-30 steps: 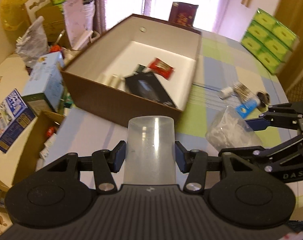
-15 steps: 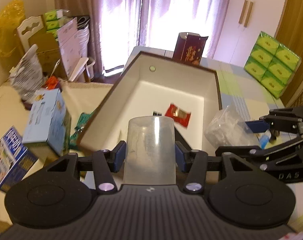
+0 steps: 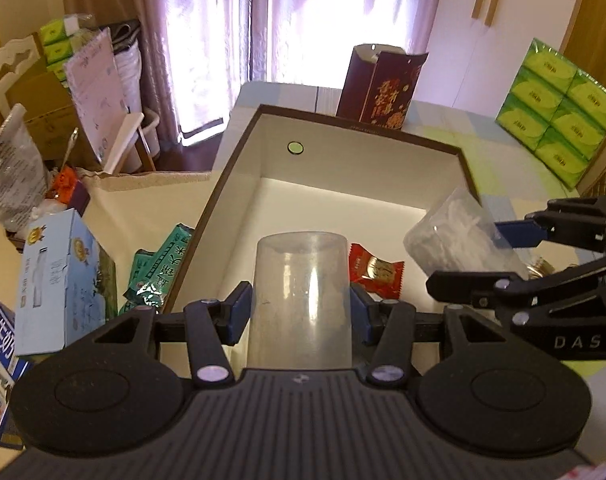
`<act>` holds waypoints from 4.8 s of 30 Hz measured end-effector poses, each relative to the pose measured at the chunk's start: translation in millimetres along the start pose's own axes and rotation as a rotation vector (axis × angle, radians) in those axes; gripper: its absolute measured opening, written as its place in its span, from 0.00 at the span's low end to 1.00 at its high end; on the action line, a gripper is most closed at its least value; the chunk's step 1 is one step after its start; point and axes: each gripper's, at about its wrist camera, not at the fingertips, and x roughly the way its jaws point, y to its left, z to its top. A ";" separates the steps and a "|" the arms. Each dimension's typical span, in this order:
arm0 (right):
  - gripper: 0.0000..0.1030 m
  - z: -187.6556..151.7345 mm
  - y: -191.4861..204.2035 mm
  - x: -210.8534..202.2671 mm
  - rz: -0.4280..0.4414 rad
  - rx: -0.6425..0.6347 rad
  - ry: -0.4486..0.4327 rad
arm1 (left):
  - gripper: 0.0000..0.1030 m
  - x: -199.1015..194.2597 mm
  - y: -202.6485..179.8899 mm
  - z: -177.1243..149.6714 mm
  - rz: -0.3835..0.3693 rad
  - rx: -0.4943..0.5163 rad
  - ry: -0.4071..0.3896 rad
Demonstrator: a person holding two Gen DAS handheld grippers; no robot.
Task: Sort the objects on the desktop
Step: 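Open the left tool to drop the cup while the right tool releases the floss box, then withdraw both tools from the brown box toward the remaining items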
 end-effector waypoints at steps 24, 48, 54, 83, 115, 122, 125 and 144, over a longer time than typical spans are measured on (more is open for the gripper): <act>0.52 15.4 -47.4 93.7 -0.138 -0.121 0.103 | 0.45 127.5 -4.0 24.5 0.078 0.092 0.163; 0.75 3.0 -56.6 77.3 -0.151 -0.163 0.030 | 0.62 103.2 -4.2 12.8 0.045 0.063 0.150; 0.88 -6.9 -45.3 51.6 -0.117 -0.142 -0.008 | 0.73 77.9 -5.1 3.4 0.037 0.048 0.138; 0.98 -49.0 4.9 -42.0 -0.075 -0.029 -0.066 | 0.90 -40.7 -25.2 -27.6 0.087 0.022 -0.021; 0.98 -122.7 40.3 -111.8 0.005 -0.076 -0.025 | 0.91 -116.0 -75.5 -116.9 0.153 -0.047 -0.003; 0.98 -142.9 31.6 -119.4 0.019 -0.071 0.010 | 0.91 -119.8 -90.7 -135.5 0.175 -0.069 0.026; 0.98 -153.3 28.9 -121.5 0.030 -0.068 0.028 | 0.91 -122.2 -97.2 -143.0 0.190 -0.080 0.034; 0.98 -186.0 2.8 -136.7 0.101 -0.084 0.085 | 0.91 -118.9 -142.1 -166.8 0.245 -0.124 0.096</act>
